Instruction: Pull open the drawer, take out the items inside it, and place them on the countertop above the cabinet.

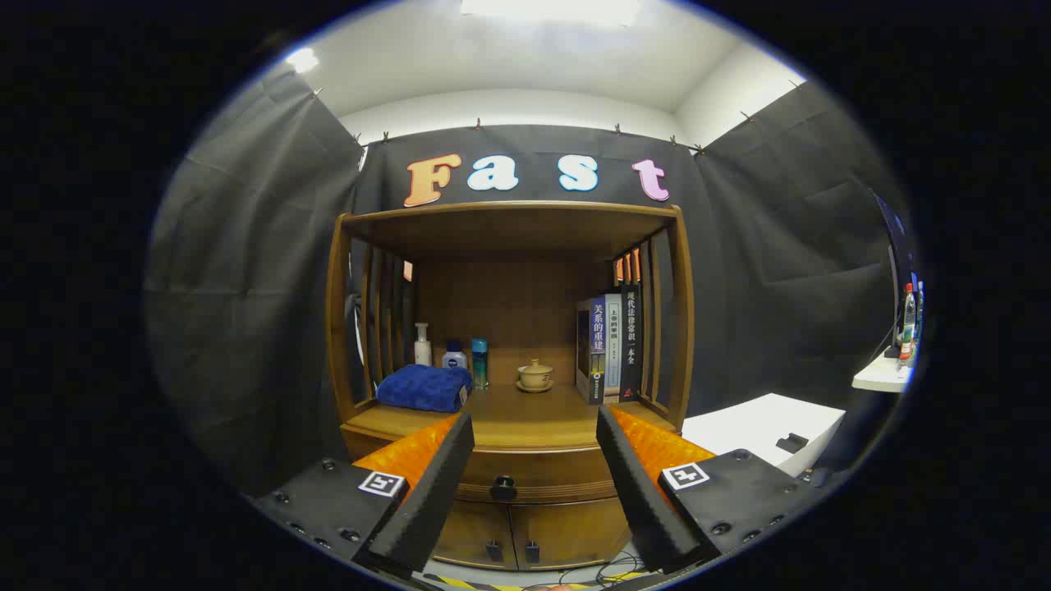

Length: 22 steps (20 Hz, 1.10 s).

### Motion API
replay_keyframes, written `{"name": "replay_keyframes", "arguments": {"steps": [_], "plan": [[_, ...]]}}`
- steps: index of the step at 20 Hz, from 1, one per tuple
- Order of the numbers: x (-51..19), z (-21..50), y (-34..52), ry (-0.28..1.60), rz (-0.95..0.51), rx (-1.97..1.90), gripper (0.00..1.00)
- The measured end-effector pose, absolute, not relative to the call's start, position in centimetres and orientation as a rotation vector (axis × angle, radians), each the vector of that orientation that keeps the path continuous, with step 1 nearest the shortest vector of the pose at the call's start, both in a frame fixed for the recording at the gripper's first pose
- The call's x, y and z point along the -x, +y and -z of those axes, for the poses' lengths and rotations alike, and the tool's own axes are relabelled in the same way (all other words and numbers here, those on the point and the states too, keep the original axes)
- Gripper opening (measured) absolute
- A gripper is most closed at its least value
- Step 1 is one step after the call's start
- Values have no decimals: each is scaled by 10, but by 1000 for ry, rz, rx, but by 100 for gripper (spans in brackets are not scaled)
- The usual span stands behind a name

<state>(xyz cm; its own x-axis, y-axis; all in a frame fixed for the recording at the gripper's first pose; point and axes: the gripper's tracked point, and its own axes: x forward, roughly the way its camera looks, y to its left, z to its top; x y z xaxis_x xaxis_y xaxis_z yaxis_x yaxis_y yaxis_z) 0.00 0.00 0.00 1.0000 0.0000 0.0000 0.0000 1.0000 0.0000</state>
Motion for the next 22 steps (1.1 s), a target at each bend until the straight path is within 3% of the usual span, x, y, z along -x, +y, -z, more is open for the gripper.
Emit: {"name": "replay_keyframes", "arguments": {"steps": [22], "plan": [[10, 10, 2, -9, -22, -8, 97]]}}
